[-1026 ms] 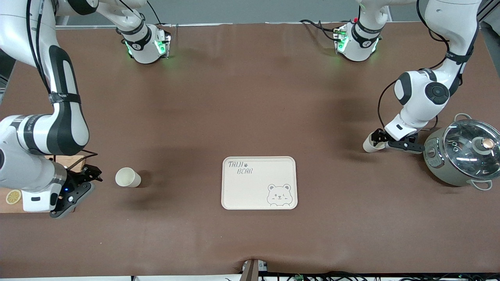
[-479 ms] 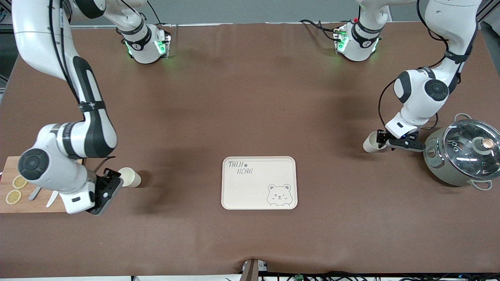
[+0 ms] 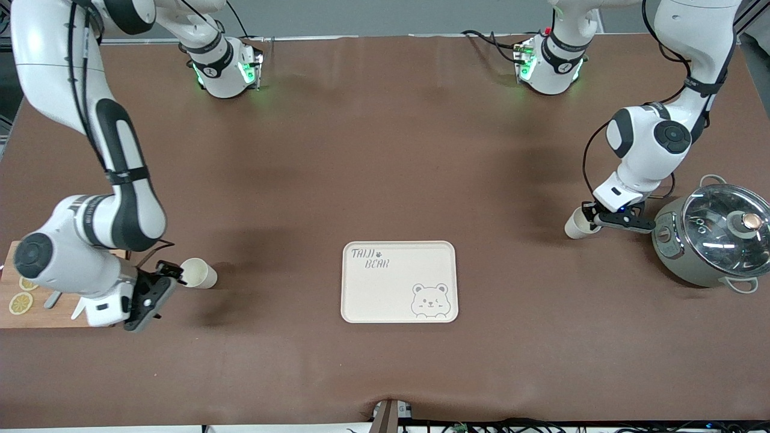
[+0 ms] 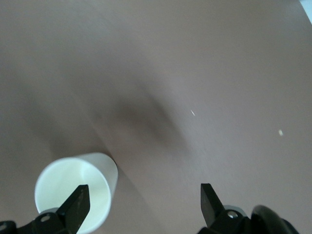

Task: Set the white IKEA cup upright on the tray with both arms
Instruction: 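Grasp the cup with the left gripper while the right gripper reaches the other cup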

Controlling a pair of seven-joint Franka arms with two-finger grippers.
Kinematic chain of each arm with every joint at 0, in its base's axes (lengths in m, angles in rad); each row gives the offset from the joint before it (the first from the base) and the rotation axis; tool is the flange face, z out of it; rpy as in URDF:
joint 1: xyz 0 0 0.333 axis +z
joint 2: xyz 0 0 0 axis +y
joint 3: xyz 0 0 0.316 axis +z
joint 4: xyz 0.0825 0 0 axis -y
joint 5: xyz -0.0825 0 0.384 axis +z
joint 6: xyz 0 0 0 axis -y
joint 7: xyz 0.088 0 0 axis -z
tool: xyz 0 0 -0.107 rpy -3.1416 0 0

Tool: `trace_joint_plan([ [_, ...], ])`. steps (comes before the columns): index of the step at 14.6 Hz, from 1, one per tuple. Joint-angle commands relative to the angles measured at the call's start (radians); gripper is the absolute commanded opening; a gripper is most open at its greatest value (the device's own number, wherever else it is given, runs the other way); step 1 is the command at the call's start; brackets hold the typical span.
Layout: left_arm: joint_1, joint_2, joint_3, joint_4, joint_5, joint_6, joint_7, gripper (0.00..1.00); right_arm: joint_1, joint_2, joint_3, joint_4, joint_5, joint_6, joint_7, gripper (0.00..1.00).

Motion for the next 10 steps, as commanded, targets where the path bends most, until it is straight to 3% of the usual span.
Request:
trace_joint_plan([
  [1,0.008,-0.012,-0.003,-0.006,0.015,0.012,0.002,0.0,-0.018,-0.007,0.012,-0.003,0.03,-0.01,0.019,1.0],
  [5,0.007,-0.048,-0.047,0.027,0.007,-0.034,-0.081,0.0,-0.003,0.01,0.01,-0.008,0.009,0.007,0.008,1.0],
  [10,0.003,-0.066,-0.154,0.197,0.005,-0.294,-0.282,0.0,-0.003,0.033,0.01,-0.009,-0.022,0.021,-0.042,1.0],
])
